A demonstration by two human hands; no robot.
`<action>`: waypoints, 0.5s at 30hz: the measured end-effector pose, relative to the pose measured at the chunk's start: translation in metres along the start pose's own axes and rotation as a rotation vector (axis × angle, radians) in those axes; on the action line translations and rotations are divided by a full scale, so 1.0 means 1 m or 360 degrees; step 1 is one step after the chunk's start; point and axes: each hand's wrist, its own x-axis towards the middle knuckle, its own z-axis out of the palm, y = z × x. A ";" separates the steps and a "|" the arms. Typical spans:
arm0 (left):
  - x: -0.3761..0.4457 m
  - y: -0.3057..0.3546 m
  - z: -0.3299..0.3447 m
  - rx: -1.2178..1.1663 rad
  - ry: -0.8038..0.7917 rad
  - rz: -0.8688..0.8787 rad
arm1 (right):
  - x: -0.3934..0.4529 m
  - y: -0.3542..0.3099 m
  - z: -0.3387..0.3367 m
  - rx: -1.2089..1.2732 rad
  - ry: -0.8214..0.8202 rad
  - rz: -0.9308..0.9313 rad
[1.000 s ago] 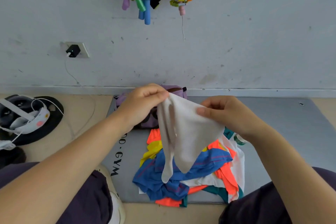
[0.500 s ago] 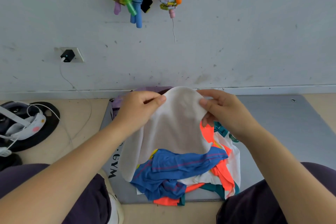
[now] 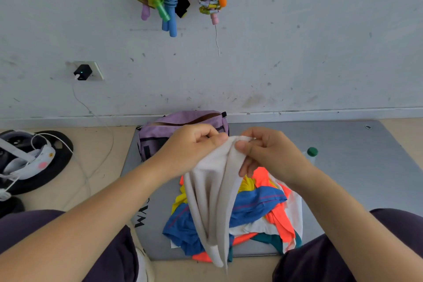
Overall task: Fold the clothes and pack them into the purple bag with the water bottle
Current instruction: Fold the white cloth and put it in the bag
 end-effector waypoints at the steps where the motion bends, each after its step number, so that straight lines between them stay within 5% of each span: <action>1: 0.002 -0.001 -0.004 0.0039 -0.0015 -0.0029 | 0.002 0.001 -0.004 0.0008 0.0120 -0.0001; 7: 0.006 -0.017 -0.015 0.0305 0.0049 -0.0085 | 0.008 0.007 -0.027 -0.0274 0.0516 -0.0057; 12: 0.003 -0.014 -0.003 0.0335 0.0054 0.0043 | -0.002 0.006 0.002 -0.0174 -0.0080 -0.0107; 15: -0.001 -0.008 0.004 0.0279 -0.0056 0.0110 | -0.003 0.010 0.016 -0.0206 -0.0197 -0.0093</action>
